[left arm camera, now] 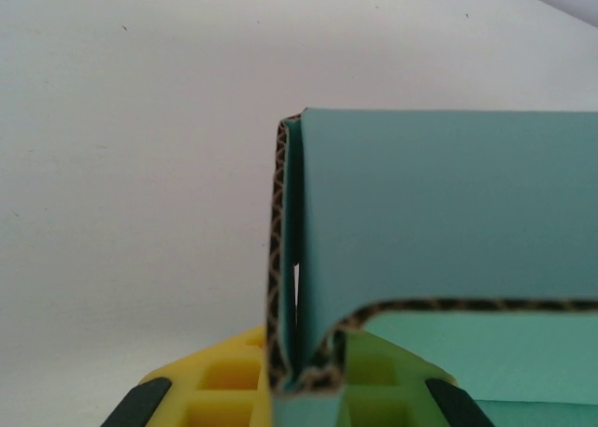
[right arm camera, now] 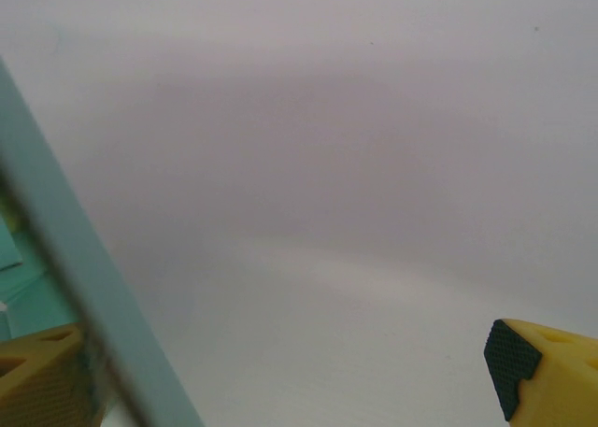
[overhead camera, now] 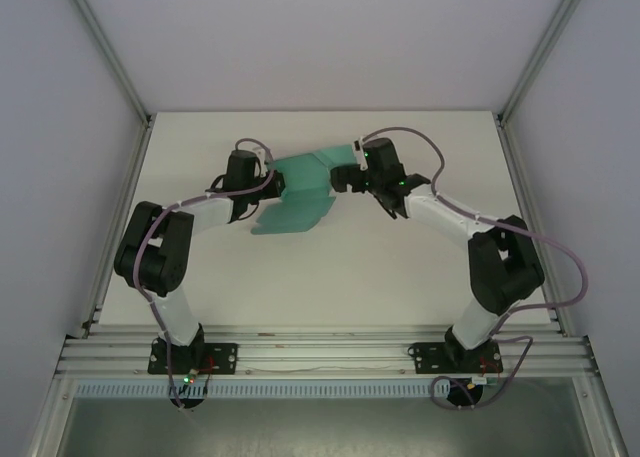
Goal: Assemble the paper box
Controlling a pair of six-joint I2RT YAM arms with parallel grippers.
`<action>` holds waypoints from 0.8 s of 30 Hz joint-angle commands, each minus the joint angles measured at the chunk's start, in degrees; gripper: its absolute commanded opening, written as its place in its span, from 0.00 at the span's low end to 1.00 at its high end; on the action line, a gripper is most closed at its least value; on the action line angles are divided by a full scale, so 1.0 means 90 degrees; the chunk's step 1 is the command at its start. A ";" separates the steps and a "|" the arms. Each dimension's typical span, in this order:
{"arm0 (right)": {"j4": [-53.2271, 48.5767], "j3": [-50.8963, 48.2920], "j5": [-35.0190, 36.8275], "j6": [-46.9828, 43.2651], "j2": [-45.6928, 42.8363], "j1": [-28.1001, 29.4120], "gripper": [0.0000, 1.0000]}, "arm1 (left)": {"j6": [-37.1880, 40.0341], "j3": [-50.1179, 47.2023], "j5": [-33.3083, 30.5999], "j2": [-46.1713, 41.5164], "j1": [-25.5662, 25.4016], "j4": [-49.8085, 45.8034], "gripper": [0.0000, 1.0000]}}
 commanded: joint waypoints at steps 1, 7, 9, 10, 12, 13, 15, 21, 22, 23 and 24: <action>0.0224 0.0157 -0.0163 -0.0096 0.0273 0.0075 0.99 | -0.0209 0.0228 0.0280 0.0095 -0.0041 0.0218 0.00; 0.0551 0.0297 0.1411 -0.0574 0.0741 0.0585 1.00 | -0.0507 0.0461 0.0502 0.0184 -0.0043 0.0088 0.00; 0.0596 0.0398 0.1860 -0.0420 0.0908 0.0607 1.00 | -0.0556 0.0452 0.0519 0.0174 -0.0038 0.0131 0.00; 0.0599 0.0431 0.2015 -0.0395 0.0959 0.0613 1.00 | -0.0557 0.0454 0.0504 0.0174 -0.0046 0.0120 0.00; 0.0656 0.0427 0.2266 -0.0373 0.0971 0.0616 1.00 | -0.0514 0.0450 0.0403 0.0155 -0.0043 0.0029 0.00; 0.0674 0.0400 0.2309 -0.0390 0.0921 0.0624 1.00 | -0.0482 0.0439 0.0349 0.0145 -0.0045 -0.0020 0.00; 0.0703 0.0287 0.2252 -0.0388 0.0728 0.0616 1.00 | -0.0398 0.0425 0.0219 0.0119 -0.0048 -0.0095 0.00; 0.0331 -0.0244 0.1357 -0.0565 -0.0440 0.0469 1.00 | -0.0081 0.0440 -0.0147 0.0087 -0.0038 -0.0431 0.00; 0.0210 -0.0318 0.1047 -0.0579 -0.0622 0.0374 1.00 | -0.0020 0.0427 -0.0146 0.0077 -0.0038 -0.0461 0.00; 0.0101 -0.0389 0.0671 -0.0560 -0.0801 0.0244 1.00 | 0.0052 0.0421 -0.0125 0.0058 -0.0036 -0.0493 0.00; -0.0002 -0.0418 0.0287 -0.0540 -0.0942 0.0099 1.00 | 0.0108 0.0415 -0.0106 0.0035 -0.0036 -0.0503 0.00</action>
